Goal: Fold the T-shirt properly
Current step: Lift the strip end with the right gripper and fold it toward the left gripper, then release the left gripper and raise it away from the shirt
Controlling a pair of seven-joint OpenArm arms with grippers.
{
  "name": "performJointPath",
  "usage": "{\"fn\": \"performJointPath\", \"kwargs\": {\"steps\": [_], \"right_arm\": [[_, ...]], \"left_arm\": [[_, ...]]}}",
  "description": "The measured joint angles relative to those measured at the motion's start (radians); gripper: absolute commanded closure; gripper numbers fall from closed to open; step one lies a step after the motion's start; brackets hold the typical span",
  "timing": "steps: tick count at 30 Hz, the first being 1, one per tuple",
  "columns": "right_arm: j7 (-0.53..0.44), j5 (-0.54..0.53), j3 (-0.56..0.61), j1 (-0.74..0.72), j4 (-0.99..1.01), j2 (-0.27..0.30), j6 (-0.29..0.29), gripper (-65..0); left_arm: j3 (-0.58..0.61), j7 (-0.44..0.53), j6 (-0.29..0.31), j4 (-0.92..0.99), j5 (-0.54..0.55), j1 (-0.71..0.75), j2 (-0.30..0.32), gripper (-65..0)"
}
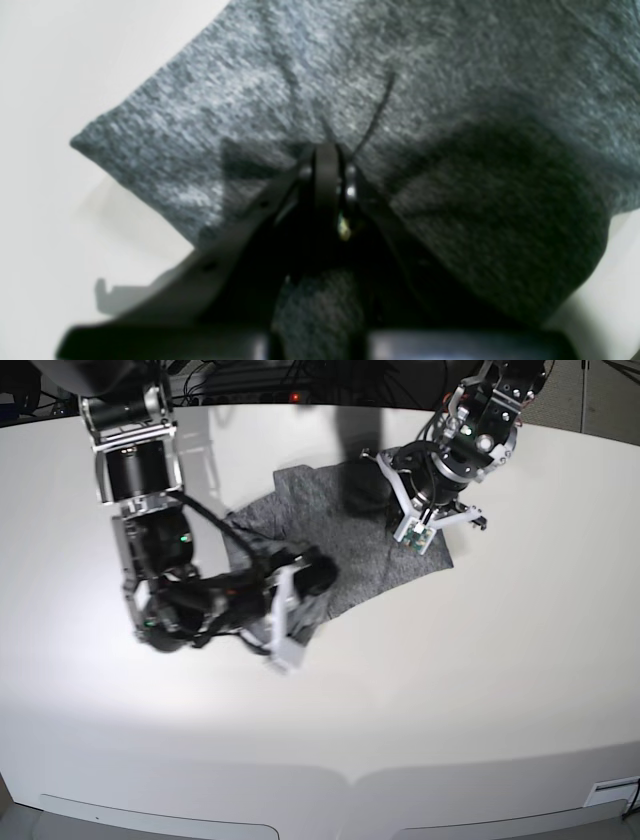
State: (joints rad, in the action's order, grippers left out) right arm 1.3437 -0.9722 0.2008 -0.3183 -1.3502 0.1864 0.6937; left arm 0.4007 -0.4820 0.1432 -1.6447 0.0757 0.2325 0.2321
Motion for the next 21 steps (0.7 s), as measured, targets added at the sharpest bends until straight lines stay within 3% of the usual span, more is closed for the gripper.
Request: {"fn": "performJointPath", "kwargs": {"steps": [8, 13, 21], "right_arm": [[-0.002, 0.000, 0.231, 0.000, 0.000, -0.095, 0.000, 0.0], [-0.007, -0.022, 0.258, 0.003, 0.000, -0.137, 0.000, 0.0], [-0.022, -0.022, 0.251, 0.027, -0.021, -0.151, -0.006, 0.0]], "left_arm": [[0.000, 0.002, 0.007, 0.000, -0.050, 0.000, 0.000, 0.0], [0.000, 0.011, 0.007, 0.000, -0.050, 0.000, 0.001, 0.0], [-0.001, 0.040, 0.011, -0.007, -0.050, -0.001, 0.011, 0.0]]}}
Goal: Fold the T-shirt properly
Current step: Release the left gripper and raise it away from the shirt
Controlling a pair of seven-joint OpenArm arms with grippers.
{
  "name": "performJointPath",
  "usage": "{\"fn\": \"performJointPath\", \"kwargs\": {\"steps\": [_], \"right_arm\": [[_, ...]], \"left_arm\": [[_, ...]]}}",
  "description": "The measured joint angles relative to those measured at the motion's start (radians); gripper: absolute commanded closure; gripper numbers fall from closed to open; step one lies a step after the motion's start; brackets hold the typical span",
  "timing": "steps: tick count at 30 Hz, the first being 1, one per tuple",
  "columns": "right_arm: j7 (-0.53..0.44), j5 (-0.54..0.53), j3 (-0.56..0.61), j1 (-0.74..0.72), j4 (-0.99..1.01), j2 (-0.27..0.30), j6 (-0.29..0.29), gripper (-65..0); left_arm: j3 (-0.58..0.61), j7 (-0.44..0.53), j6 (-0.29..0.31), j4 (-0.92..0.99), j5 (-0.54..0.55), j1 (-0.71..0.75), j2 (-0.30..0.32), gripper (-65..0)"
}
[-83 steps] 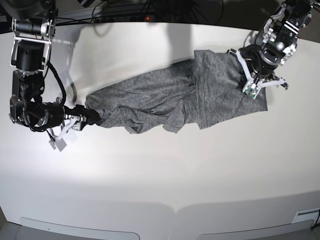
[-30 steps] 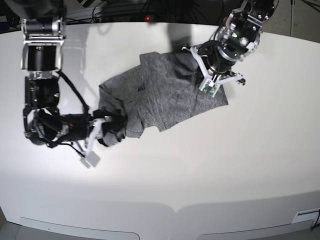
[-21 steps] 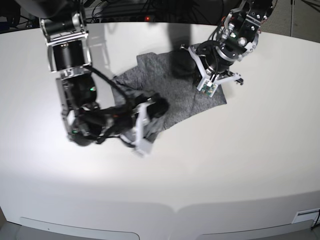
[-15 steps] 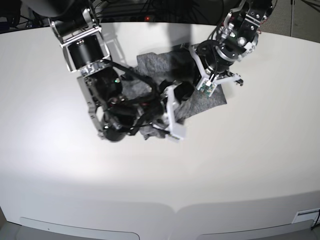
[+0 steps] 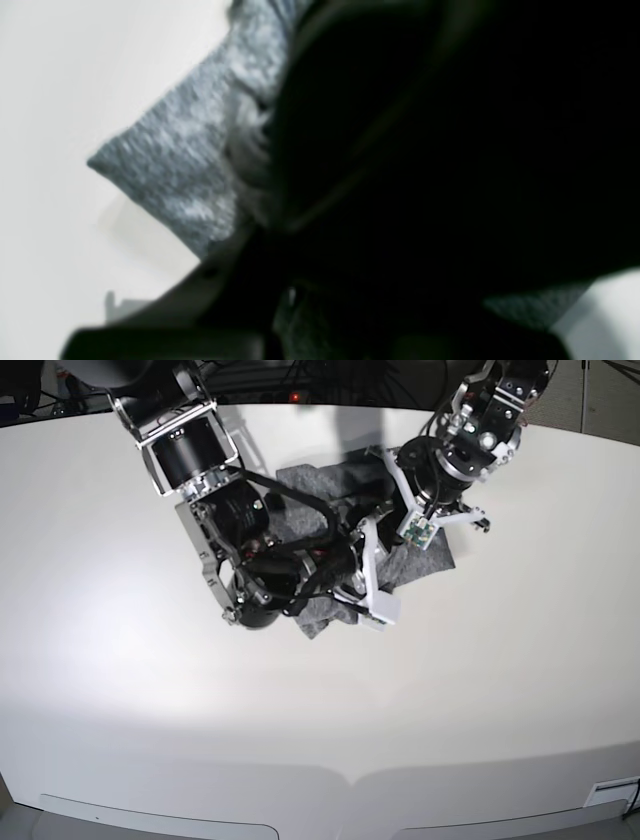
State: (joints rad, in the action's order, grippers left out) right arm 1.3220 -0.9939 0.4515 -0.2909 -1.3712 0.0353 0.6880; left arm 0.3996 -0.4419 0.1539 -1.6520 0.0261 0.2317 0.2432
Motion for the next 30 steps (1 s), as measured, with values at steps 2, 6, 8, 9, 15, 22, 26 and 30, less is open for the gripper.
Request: {"fn": "performJointPath", "kwargs": {"steps": [2, 6, 8, 9, 15, 22, 26, 30], "right_arm": [[0.004, -0.002, -0.013, 0.000, -0.029, 0.001, -0.001, 0.0], [0.003, -0.005, -0.059, 0.000, -0.115, -0.008, -0.001, 0.0], [0.005, -0.003, -0.084, 0.001, -0.146, -0.011, 0.001, 0.0], [0.005, -0.003, -0.095, 0.003, -0.157, -0.011, 0.002, 0.0], [0.019, -0.008, -0.153, 0.013, -0.168, -0.017, 0.002, 0.0], [0.022, -0.057, -0.189, 0.013, -0.169, -0.019, 0.002, 0.0], [0.023, -0.055, -0.189, 0.014, -0.169, -0.018, 0.002, 0.0], [0.023, -0.055, -0.189, 0.014, -0.169, -0.019, 0.002, 0.0]], "left_arm": [[0.000, -0.022, 0.000, -0.043, -0.001, -0.003, 0.003, 0.0], [-0.002, -0.073, -0.016, -0.156, -0.011, -0.010, 0.006, 0.0], [-0.007, -0.084, -0.015, -0.183, -0.030, -0.016, 0.005, 0.0], [-0.007, -0.086, -0.015, -0.188, -0.040, -0.016, 0.005, 0.0], [-0.006, -0.108, -0.043, -0.189, -0.060, -0.019, 0.004, 0.0], [-0.006, -0.104, -0.057, -0.187, -0.060, -0.019, 0.025, 0.0], [-0.024, -0.105, -0.057, -0.178, -0.059, -0.019, 0.023, 0.0], [-0.144, -0.111, -0.101, -0.178, -0.059, -0.004, 0.022, 0.0]]}}
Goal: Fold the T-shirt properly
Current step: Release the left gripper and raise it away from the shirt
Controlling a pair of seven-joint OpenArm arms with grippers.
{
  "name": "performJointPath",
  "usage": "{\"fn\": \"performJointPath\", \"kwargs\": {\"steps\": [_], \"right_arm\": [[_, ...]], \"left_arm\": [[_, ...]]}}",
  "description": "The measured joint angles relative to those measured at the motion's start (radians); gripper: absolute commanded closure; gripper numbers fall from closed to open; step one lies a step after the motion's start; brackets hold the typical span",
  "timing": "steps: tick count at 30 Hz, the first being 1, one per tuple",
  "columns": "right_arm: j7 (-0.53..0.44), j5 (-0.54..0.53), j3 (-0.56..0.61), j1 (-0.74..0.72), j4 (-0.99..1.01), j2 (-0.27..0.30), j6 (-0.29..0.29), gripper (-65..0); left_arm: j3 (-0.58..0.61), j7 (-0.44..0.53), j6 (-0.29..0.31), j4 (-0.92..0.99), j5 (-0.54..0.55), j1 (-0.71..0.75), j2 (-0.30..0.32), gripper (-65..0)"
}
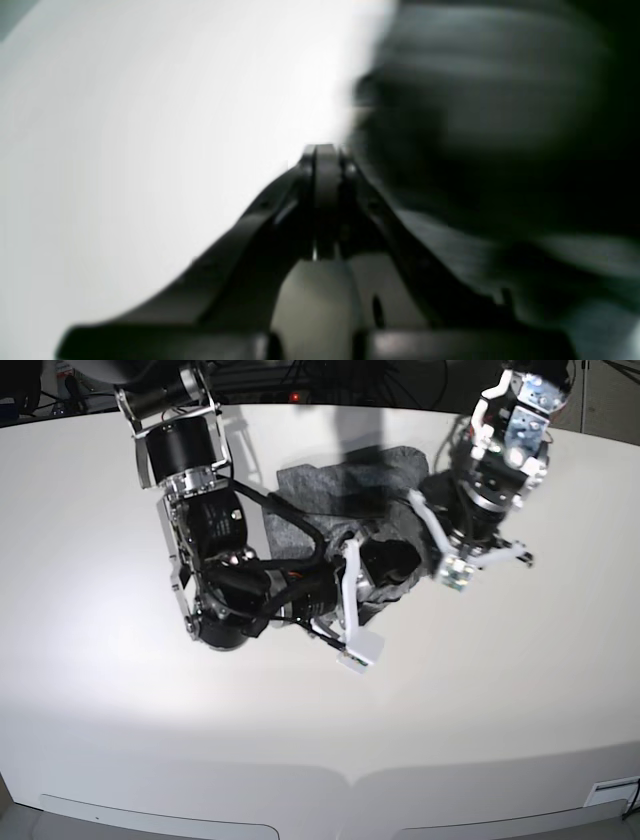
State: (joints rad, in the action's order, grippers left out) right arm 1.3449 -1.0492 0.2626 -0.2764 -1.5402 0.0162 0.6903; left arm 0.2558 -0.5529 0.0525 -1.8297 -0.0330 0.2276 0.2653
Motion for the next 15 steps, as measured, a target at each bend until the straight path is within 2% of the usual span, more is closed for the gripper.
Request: {"fn": "performJointPath", "kwargs": {"steps": [4, 6, 10, 15], "right_arm": [[0.000, 0.000, 0.000, 0.000, -0.002, 0.000, 0.000, 0.0], [0.000, -0.002, 0.001, 0.007, -0.003, 0.000, 0.000, 0.0], [0.000, -0.027, 0.001, 0.045, -0.011, 0.000, 0.000, 0.0], [0.005, -0.021, 0.049, 0.114, -0.073, 0.004, 0.000, 0.0]], "left_arm": [[-0.148, 0.019, 0.011, 0.000, 0.040, 0.080, 0.000, 0.0], [-0.220, 0.077, 0.040, 0.000, 0.062, 0.140, 0.000, 0.0], [-0.351, 0.167, 0.052, 0.000, 0.123, 0.244, -0.002, 0.0], [-0.409, 0.185, 0.056, 0.001, 0.140, 0.311, -0.003, 0.0]]}}
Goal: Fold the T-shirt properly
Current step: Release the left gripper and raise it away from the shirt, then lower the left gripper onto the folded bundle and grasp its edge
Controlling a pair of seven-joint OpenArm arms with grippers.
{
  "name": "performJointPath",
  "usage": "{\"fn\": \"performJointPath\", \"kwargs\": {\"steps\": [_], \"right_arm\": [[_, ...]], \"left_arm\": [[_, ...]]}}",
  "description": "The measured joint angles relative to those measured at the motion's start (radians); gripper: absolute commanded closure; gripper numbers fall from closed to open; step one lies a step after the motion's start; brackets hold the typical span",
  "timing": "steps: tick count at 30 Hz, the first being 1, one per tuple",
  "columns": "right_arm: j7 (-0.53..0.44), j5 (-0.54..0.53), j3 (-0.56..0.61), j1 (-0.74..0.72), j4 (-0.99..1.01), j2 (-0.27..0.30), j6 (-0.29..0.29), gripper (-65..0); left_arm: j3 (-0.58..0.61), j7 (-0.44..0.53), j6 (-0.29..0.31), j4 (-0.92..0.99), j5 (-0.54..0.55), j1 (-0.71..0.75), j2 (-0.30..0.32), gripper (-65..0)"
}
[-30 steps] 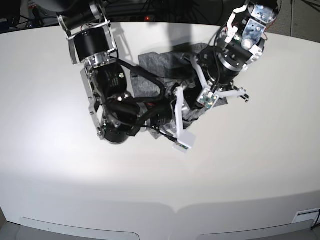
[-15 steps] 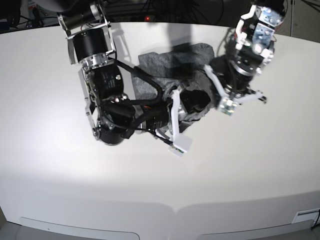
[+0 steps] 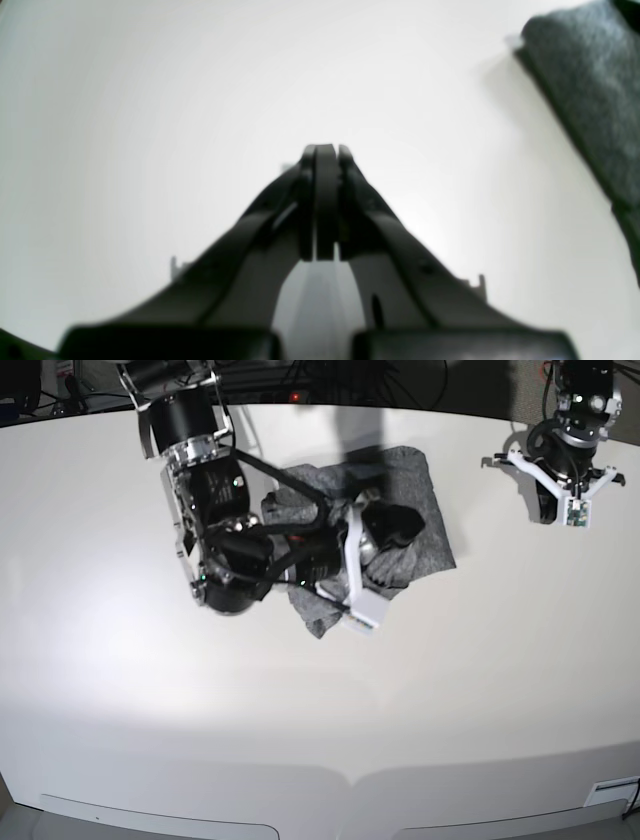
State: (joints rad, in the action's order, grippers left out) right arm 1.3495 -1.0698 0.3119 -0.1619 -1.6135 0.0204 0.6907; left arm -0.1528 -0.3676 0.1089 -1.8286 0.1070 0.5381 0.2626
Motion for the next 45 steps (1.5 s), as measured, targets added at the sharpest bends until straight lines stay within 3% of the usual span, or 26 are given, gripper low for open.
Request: {"fn": "performJointPath", "kwargs": {"steps": [4, 8, 15, 19, 20, 22, 27, 29, 31, 34, 38, 42, 45], "right_arm": [[-0.008, 0.000, 0.131, 0.037, -0.032, -0.002, 0.000, 0.0], [-0.002, 0.074, 0.237, 0.058, -0.032, -0.003, 0.001, 0.0], [-0.078, 0.164, 0.259, 0.055, -0.032, -0.002, 0.003, 0.0], [-0.194, 0.178, 0.259, 0.057, -0.032, -0.002, 0.003, -28.8], [-0.231, 0.178, 0.259, 0.056, -0.032, -0.004, 0.003, -33.6], [-0.266, 0.142, 0.259, 0.055, -0.032, -0.010, 0.002, -36.7], [-0.195, 0.043, 0.259, 0.016, -0.031, -0.075, 0.002, -36.7], [-0.141, 0.047, 0.249, -0.021, -0.031, -0.094, 0.002, -36.6], [-0.116, 0.122, 0.217, -0.051, -0.032, -0.096, 0.003, -35.7], [-0.117, 0.283, 0.130, -0.065, -0.032, -0.074, 0.003, -23.4], [-0.218, 0.338, 0.034, -0.066, -0.031, 0.002, 0.003, 0.0], [-0.300, 0.474, 0.018, -0.067, 0.016, 0.080, 0.003, 0.0], [-0.362, 0.491, 0.018, -0.065, 0.091, 0.091, 0.002, 0.0]], "left_arm": [[0.001, 0.002, 0.006, 0.000, 0.000, 0.011, -0.008, 0.0], [0.001, -0.001, 0.007, 0.000, 0.008, 0.010, -0.008, 0.0], [0.001, -0.001, 0.006, 0.000, 0.042, 0.010, -0.008, 0.0], [0.001, -0.001, 0.006, 0.000, 0.042, 0.010, -0.008, 0.0], [0.001, -0.001, 0.006, 0.000, 0.042, 0.010, -0.008, 0.0], [0.001, -0.001, 0.006, 0.000, 0.042, 0.010, -0.008, 0.0], [0.002, -0.001, 0.007, 0.000, 0.044, 0.010, -0.008, 0.0], [0.001, -0.001, 0.006, 0.000, 0.045, 0.010, -0.008, 0.0], [0.001, -0.006, 0.003, 0.000, 0.098, 0.010, -0.008, 0.0], [0.001, -0.037, 0.099, -0.014, 0.185, 0.011, -0.009, 0.0], [0.002, -0.077, 0.241, -0.047, 0.325, 0.010, -0.042, 0.0], [0.005, -0.111, 0.348, -0.047, 0.367, 0.010, -0.124, 0.0], [0.045, -0.130, 0.390, -0.047, 0.357, 0.010, -0.177, 0.0]]}}
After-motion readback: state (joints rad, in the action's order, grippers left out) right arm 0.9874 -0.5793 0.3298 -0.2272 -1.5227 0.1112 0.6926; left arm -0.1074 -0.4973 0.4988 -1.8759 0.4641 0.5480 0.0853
